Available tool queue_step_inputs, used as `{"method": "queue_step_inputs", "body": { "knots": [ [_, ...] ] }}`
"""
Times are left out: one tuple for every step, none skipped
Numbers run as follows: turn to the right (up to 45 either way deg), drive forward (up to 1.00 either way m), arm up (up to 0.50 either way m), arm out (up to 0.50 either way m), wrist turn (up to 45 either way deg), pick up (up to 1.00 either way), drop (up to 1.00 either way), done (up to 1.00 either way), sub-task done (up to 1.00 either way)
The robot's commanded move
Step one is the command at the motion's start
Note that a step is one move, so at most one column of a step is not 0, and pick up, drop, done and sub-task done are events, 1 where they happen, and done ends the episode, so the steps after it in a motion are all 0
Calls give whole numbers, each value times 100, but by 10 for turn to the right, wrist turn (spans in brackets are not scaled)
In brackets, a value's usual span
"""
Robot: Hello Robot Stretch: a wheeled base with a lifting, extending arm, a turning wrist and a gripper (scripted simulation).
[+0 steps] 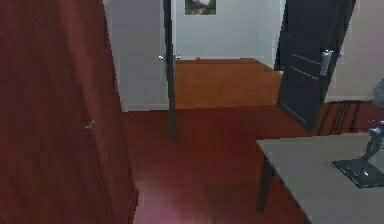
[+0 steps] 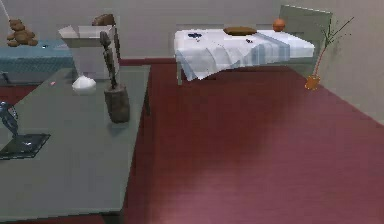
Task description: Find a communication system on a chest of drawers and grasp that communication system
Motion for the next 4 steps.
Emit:
{"method": "queue_step_inputs", "body": {
  "knots": [
    [30,0,0,0,0,0,0,0,0],
    [0,100,0,0,0,0,0,0,0],
    [0,30,0,0,0,0,0,0,0],
    [210,0,0,0,0,0,0,0,0]
  ]
}}
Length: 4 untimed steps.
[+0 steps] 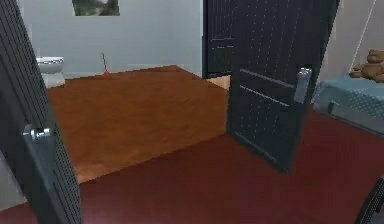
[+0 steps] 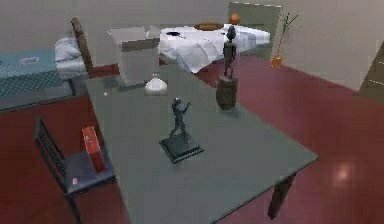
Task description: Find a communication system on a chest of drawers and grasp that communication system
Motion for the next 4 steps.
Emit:
{"method": "queue_step_inputs", "body": {
  "knots": [
    [0,100,0,0,0,0,0,0,0],
    [0,100,0,0,0,0,0,0,0],
    [120,0,0,0,0,0,0,0,0],
    [0,25,0,0,0,0,0,0,0]
  ]
}}
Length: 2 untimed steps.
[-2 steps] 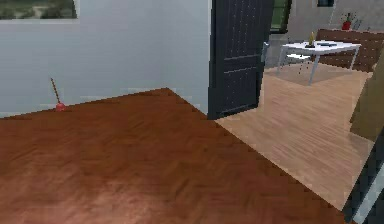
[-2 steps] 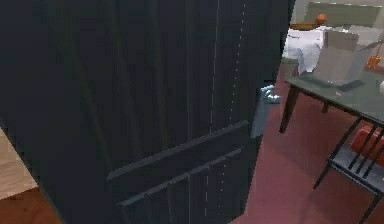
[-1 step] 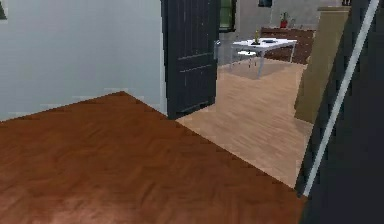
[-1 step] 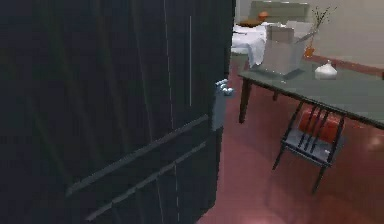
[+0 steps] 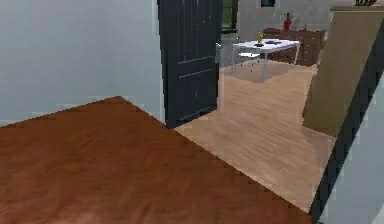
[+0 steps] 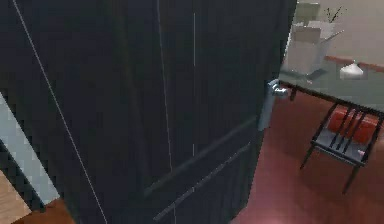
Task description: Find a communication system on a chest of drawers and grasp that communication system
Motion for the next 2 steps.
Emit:
{"method": "queue_step_inputs", "body": {
  "knots": [
    [-450,0,0,0,0,0,0,0,0],
    [-390,0,0,0,0,0,0,0,0]
  ]
}}
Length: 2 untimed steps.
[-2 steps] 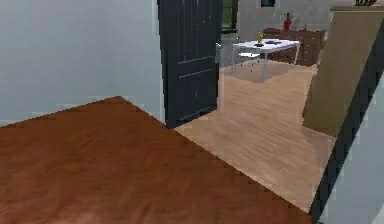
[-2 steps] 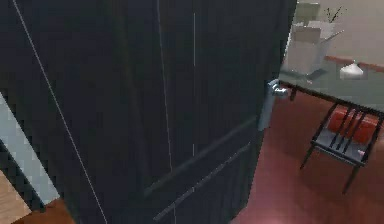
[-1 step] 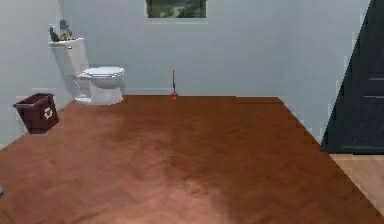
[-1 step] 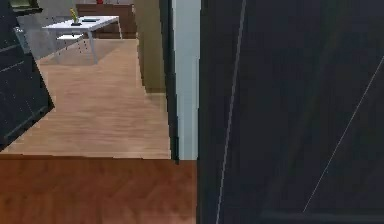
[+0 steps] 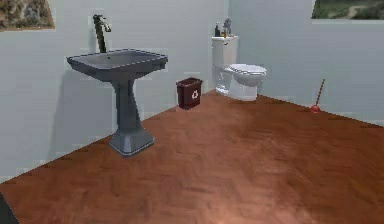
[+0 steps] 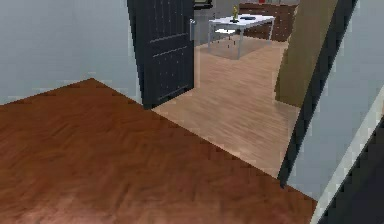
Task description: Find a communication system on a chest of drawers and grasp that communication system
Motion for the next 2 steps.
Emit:
{"method": "queue_step_inputs", "body": {
  "knots": [
    [0,10,0,0,0,0,0,0,0],
    [450,0,0,0,0,0,0,0,0]
  ]
}}
